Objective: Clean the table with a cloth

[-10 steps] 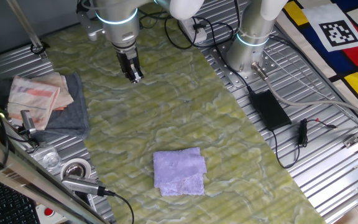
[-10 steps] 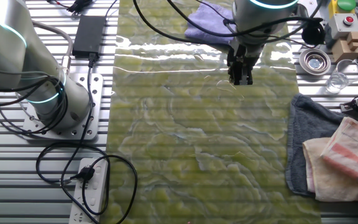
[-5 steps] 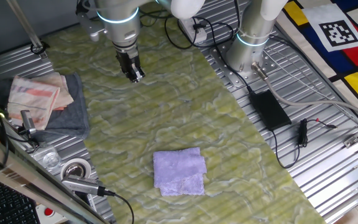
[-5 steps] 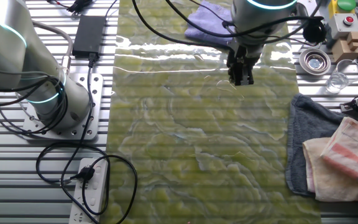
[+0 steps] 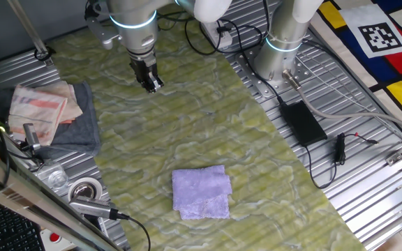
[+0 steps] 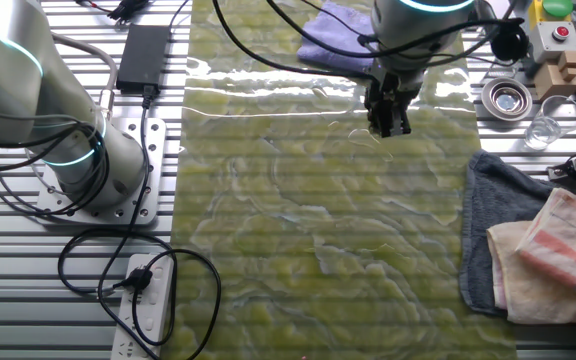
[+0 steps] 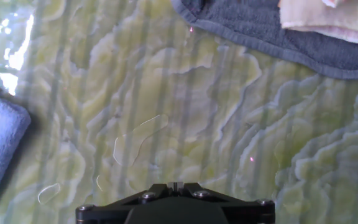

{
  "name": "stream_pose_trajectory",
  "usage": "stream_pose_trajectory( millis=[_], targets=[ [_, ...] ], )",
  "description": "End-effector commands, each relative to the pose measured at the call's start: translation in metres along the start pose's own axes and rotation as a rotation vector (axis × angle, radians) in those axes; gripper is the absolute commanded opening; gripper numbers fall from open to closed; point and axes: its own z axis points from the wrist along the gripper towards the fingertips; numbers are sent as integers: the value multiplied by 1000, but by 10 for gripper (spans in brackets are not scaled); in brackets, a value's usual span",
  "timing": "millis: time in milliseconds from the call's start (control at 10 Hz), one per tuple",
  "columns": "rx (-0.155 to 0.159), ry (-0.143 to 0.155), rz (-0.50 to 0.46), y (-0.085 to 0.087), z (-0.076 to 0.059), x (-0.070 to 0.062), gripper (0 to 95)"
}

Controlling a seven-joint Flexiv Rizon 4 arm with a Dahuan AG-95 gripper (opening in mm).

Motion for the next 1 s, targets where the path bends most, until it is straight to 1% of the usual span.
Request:
stream_pose_trajectory(
  millis=[100,300,400,500,600,700,1000],
  targets=[
    [-28,-4,41,0,0,0,0],
    [-117,-14,44,0,0,0,0],
    [-144,-9,46,0,0,0,0],
    [-176,-12,36,0,0,0,0],
    [-187,-15,33,0,0,0,0],
    [-209,-13,22,0,0,0,0],
    [-208,3,7,0,0,0,0]
  ],
)
